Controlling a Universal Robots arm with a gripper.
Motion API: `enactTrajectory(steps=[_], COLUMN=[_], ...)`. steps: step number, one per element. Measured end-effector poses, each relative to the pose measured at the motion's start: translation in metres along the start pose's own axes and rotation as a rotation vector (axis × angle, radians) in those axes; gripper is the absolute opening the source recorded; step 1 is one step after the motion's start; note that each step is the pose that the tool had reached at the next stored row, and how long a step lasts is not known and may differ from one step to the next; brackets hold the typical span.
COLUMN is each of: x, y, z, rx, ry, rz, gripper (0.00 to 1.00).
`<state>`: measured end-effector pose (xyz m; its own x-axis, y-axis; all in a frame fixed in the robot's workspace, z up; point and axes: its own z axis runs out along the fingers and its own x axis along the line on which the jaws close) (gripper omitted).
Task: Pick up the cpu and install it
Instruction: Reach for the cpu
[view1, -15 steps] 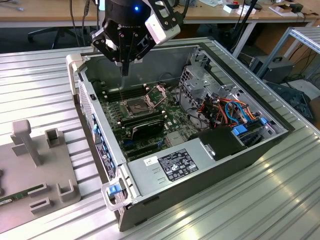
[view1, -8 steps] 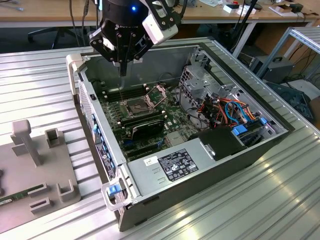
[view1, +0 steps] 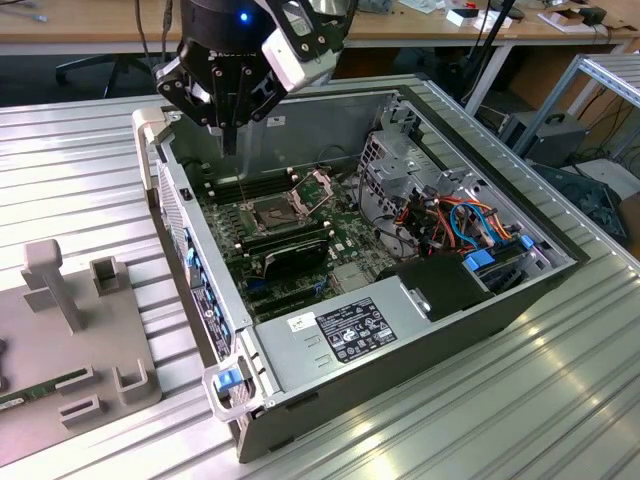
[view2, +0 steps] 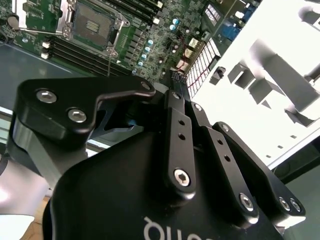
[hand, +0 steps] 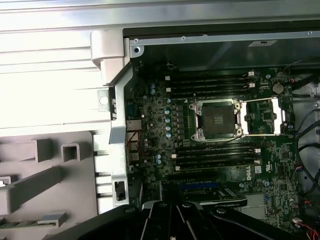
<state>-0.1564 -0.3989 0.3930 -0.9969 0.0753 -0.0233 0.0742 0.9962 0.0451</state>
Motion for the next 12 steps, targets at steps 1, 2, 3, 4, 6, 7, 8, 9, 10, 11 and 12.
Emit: enactTrajectory(steps=[1,2,3,4,6,7,8,9,10,11,12], x=[0.0016,0.0035,0.0038,0.0038,0.0043,0.0045,0.0045,0.0046,0.0052,0.0056,0.0061], y=[-0.0001,-0.0002,-0.0002,-0.0002,-0.0003,-0.0003,-0.0003,-0.0003,-0.0004,-0.0004,-0.0004], z=[0.0,0.0,0.0,0.0,-0.0001,-0.0001,-0.0001,-0.0001,-0.0001,-0.0001,-0.0001], rx=[0.0,-0.0001,0.0,-0.0001,0.0,0.0,0.0,0.0,0.0,0.0,-0.0001], ry=[0.0,0.0,0.0,0.0,0.0,0.0,0.0,0.0,0.0,0.0,0.0], rz=[0.0,0.0,0.0,0.0,0.0,0.0,0.0,0.0,0.0,0.0,0.0], gripper=[0.11,0.11,0.11,0.11,0.11,0.11,0.11,0.11,0.11,0.11,0.11])
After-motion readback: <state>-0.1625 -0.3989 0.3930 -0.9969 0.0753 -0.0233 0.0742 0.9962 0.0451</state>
